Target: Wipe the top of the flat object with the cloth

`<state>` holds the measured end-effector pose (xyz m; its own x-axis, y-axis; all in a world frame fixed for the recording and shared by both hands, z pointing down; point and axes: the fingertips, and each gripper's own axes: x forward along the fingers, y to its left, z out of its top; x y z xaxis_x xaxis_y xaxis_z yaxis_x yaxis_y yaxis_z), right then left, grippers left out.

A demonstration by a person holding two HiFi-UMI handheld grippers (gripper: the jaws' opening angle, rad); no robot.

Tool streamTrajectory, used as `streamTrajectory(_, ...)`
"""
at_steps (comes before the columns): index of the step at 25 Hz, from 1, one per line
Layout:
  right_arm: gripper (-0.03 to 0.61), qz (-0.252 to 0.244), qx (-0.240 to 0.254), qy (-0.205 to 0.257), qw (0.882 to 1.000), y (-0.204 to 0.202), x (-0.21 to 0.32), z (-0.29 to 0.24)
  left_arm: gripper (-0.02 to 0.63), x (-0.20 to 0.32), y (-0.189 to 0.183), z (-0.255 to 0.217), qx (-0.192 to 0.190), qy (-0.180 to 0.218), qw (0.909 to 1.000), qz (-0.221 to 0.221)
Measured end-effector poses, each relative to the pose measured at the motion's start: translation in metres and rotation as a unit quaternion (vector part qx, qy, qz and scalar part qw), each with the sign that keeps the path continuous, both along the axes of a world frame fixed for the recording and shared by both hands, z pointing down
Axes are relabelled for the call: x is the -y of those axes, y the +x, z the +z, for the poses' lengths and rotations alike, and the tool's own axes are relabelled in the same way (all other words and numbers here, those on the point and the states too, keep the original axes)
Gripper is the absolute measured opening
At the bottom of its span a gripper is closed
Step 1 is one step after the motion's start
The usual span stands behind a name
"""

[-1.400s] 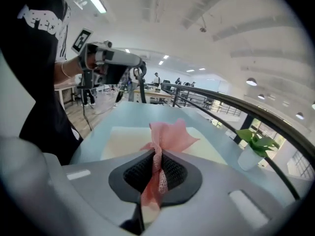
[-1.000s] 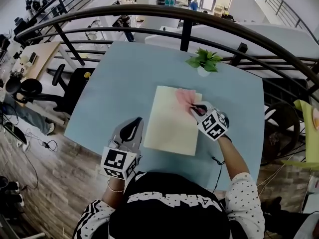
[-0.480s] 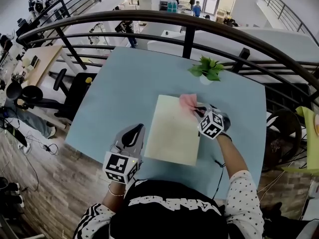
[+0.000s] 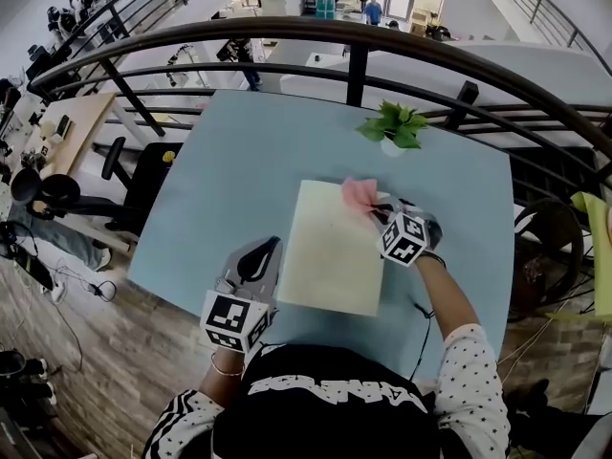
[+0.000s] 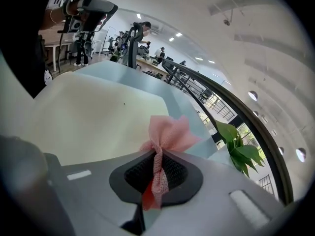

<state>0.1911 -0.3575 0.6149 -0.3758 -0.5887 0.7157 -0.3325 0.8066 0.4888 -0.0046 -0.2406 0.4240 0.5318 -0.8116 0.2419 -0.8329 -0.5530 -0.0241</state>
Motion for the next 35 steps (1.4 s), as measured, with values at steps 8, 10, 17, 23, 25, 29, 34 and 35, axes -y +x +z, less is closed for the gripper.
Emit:
streamTrajectory(8,0.009,-0.009,0.002,-0.015,1.000,-0.006,-0.016,0.000,0.000,-0.007,-0.003,-0.005,-0.004,0.006,1.0000,-0.003)
streamTrajectory(10,0.009,-0.012,0.001,-0.017,1.000,-0.009,-0.020,0.001,0.000,-0.009,-0.003,-0.007,-0.006,0.010,0.9999,-0.004)
streamTrajectory(17,0.009,-0.029,-0.006,-0.018,0.999,-0.010,-0.036,0.001,0.000,-0.014,-0.002,-0.014,-0.012,0.018,0.9997,-0.009)
streamTrajectory(23,0.009,-0.028,-0.004,-0.018,0.999,-0.014,-0.043,0.000,0.000,-0.020,-0.006,-0.018,-0.012,0.025,0.9995,-0.012)
streamTrajectory(25,0.009,-0.028,-0.003,-0.020,0.999,-0.016,-0.047,0.001,0.000,-0.023,-0.007,-0.016,-0.013,0.026,0.9995,-0.013)
streamTrajectory(29,0.009,-0.032,-0.004,-0.019,0.999,-0.019,-0.055,0.003,0.000,-0.027,-0.009,-0.015,-0.017,0.027,0.9994,-0.016)
streamTrajectory(34,0.009,-0.030,0.003,-0.022,0.999,-0.019,-0.067,0.002,0.000,-0.034,-0.010,-0.015,-0.020,0.028,0.9993,-0.017)
streamTrajectory(35,0.009,-0.029,0.005,-0.023,0.999,-0.020,-0.069,0.002,0.000,-0.035,-0.010,-0.015,-0.020,0.028,0.9993,-0.016)
